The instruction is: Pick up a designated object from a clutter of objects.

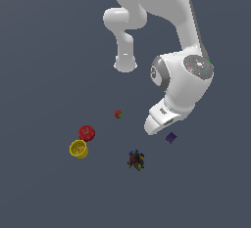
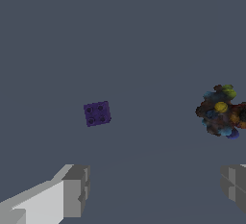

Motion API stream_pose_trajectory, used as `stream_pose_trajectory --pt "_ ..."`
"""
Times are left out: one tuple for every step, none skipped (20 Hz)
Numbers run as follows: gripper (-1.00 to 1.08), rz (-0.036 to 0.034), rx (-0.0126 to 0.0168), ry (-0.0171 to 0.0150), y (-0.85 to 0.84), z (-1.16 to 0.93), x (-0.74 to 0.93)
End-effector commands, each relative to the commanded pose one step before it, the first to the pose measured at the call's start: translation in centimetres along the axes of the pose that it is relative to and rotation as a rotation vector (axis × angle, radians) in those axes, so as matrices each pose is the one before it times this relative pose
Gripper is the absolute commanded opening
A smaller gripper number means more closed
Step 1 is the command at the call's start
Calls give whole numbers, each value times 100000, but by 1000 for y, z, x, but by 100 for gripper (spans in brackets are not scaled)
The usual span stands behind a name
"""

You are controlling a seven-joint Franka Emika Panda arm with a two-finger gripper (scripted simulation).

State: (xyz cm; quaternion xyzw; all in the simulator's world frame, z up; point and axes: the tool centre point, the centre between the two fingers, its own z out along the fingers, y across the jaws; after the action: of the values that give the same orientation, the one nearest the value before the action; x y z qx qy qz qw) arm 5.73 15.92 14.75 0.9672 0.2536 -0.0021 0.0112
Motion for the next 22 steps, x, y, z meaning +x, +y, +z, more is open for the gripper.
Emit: stream_pose_trajectory --pt "100 -5398 371 367 -1534 2089 977" --pt "100 -1809 173 93 -530 727 317" --pt "100 -1672 173 92 -494 677 290" --pt "100 -1534 170 89 -457 626 263" --pt "100 -1396 165 86 -418 574 238" --pt "100 -1259 156 81 -379 521 213" --pt "100 -1127 146 76 -342 468 189" --pt "100 -989 133 69 -301 414 165" --pt "100 -858 119 62 -263 360 142" --pt "100 -722 103 53 -221 305 119" --pt "100 -594 87 45 -184 250 98" --pt "100 -457 68 35 -140 195 75" --pt "100 -327 49 25 -101 139 53" --pt "100 -193 29 15 -59 84 31" --pt "100 -68 10 5 -22 28 11" --pt "100 312 15 -147 44 -106 -84" --pt "100 0 0 0 1 39 -1" --pt "100 0 0 0 3 117 -2" --pt "100 0 0 0 4 195 -4" --pt "100 0 0 0 6 272 -6" --pt "100 -65 -5 22 -32 334 4" --pt "100 0 0 0 9 424 -12"
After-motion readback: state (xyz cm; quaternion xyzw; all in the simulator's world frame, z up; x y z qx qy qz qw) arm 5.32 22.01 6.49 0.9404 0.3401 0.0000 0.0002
